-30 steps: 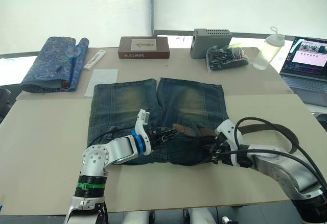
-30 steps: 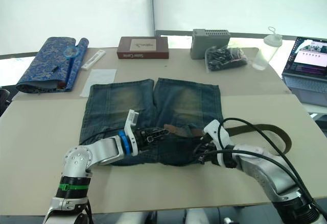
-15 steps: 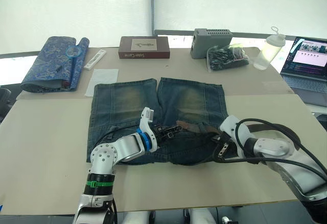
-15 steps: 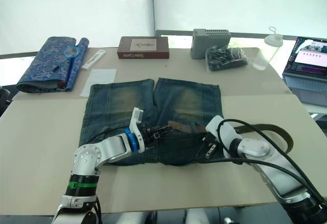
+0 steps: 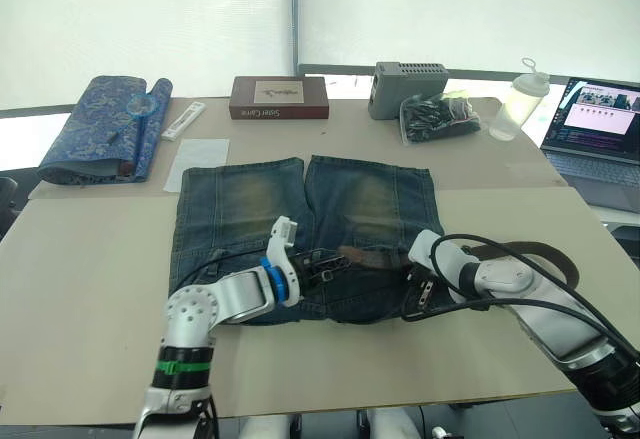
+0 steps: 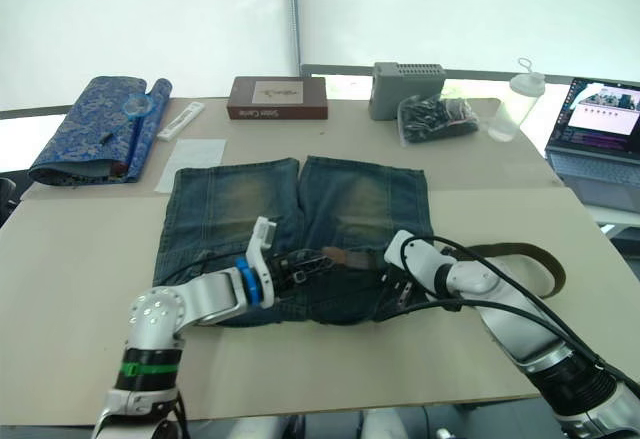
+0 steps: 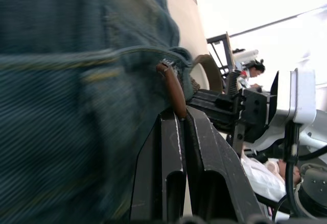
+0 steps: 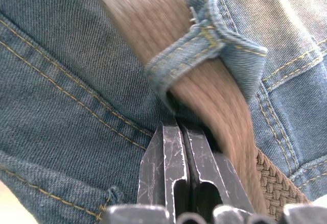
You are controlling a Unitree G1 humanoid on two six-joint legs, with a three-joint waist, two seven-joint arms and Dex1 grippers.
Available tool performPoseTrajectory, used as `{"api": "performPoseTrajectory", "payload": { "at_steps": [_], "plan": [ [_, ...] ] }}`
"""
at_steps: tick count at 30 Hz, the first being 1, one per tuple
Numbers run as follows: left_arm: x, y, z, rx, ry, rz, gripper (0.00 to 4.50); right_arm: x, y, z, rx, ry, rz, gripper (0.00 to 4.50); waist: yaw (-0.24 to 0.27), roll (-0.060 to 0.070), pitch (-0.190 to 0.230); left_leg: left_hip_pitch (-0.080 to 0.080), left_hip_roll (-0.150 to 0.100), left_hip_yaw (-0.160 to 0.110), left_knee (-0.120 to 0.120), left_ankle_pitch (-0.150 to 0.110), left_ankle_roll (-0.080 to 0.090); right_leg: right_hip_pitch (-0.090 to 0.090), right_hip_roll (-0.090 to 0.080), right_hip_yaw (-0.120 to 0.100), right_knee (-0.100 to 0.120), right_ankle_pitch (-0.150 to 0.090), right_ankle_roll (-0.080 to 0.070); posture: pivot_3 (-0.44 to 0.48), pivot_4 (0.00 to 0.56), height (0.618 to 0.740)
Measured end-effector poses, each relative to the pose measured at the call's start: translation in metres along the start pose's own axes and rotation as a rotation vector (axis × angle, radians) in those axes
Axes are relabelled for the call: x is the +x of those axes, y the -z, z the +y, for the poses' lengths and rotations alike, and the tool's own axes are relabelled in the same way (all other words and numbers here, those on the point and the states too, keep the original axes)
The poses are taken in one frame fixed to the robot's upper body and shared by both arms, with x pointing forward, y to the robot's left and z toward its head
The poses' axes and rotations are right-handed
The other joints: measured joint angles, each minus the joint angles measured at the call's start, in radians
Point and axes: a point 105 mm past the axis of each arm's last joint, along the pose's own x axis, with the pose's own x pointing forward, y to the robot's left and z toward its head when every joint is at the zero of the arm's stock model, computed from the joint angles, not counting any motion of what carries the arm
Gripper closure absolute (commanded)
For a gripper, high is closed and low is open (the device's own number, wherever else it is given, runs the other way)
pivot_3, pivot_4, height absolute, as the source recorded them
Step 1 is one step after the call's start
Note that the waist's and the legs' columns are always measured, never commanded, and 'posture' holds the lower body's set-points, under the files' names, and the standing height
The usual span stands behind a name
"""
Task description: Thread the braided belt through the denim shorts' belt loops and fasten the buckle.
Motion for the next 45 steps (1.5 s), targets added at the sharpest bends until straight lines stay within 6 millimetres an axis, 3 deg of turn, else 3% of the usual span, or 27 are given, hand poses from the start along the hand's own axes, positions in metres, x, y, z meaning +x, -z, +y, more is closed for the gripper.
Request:
{"api": "performPoseTrajectory", "payload": {
  "at_steps": [4,8,15,21,27,35,36,38,40,42,45],
  "plan": [
    [-0.025,0.000,0.013,-0.008,-0.057,-0.068,4.50,-0.001,0.002,-0.001,0.038,-0.016,-0.001,4.44,0.001,0.000,0.000,0.000,0.000,-0.001,0.000,-0.003,-0.005,0.000,-0.001,0.000,0.000,0.001,-0.002,0.000,0.150,0.740],
    [-0.045,-0.004,0.013,-0.005,-0.060,-0.173,4.50,-0.003,0.005,-0.001,0.055,-0.020,0.003,4.44,0.008,0.000,0.000,0.000,-0.001,0.000,0.000,-0.004,-0.006,0.000,-0.002,0.000,0.000,0.000,-0.005,0.000,0.150,0.740],
    [-0.106,-0.034,0.009,0.041,-0.013,-0.412,4.50,-0.003,0.009,0.000,0.078,-0.021,0.002,4.44,0.011,0.000,0.000,0.000,0.000,-0.001,0.000,-0.004,-0.007,0.000,-0.002,-0.001,0.000,-0.007,-0.002,0.000,0.150,0.740],
    [-0.150,-0.040,0.014,0.064,-0.021,-0.422,4.50,-0.004,0.010,-0.001,0.097,-0.016,-0.017,4.44,0.011,0.000,0.000,0.001,0.000,-0.001,-0.001,-0.005,-0.006,-0.002,-0.003,-0.001,-0.001,-0.009,0.000,0.000,0.150,0.740],
    [-0.174,-0.028,0.031,-0.012,-0.052,-0.404,4.50,-0.005,0.010,-0.003,0.106,-0.012,-0.021,4.44,0.011,0.000,0.000,0.000,0.001,-0.001,-0.001,-0.005,-0.006,-0.003,-0.004,-0.002,-0.001,-0.010,0.000,0.000,0.150,0.740],
    [-0.169,-0.022,0.028,-0.016,-0.008,-0.348,4.50,-0.013,0.014,-0.002,0.155,-0.054,-0.061,4.44,0.013,0.001,0.001,-0.002,0.000,-0.001,-0.002,-0.006,-0.007,-0.006,-0.006,-0.001,-0.001,-0.010,0.001,0.000,0.150,0.740],
    [-0.167,-0.021,0.028,-0.018,-0.002,-0.342,4.50,-0.016,0.015,-0.001,0.162,-0.068,-0.058,3.90,0.013,0.001,0.001,-0.004,0.000,-0.001,-0.003,-0.006,-0.007,-0.008,-0.006,-0.001,-0.001,-0.010,0.000,0.000,0.150,0.740],
    [-0.166,-0.022,0.026,-0.020,0.011,-0.341,4.50,-0.024,0.019,0.003,0.214,-0.104,-0.072,3.31,0.014,0.001,0.001,-0.008,0.000,-0.001,-0.003,-0.007,-0.007,-0.013,-0.005,-0.001,0.000,-0.006,-0.006,0.000,0.150,0.740],
    [-0.164,-0.026,0.025,-0.024,0.032,-0.350,4.50,-0.037,0.019,0.006,0.279,-0.141,-0.111,2.61,0.015,0.002,0.001,-0.014,0.000,-0.001,-0.003,-0.006,-0.007,-0.016,-0.005,-0.001,0.001,-0.003,-0.002,0.000,0.150,0.740],
    [-0.161,-0.028,0.024,-0.027,0.045,-0.350,4.50,-0.052,0.010,0.008,0.360,-0.194,-0.187,1.97,0.012,0.004,0.002,-0.016,0.001,-0.001,-0.003,-0.006,-0.006,-0.018,-0.004,0.000,0.000,-0.002,-0.003,0.000,0.150,0.740],
    [-0.150,-0.029,0.020,-0.031,0.084,-0.336,4.50,-0.073,-0.014,0.005,0.421,-0.232,-0.339,1.97,0.005,0.005,0.003,-0.016,0.002,-0.001,-0.003,-0.006,-0.007,-0.017,-0.005,0.000,0.000,-0.002,-0.003,0.000,0.150,0.740]
  ]
}}
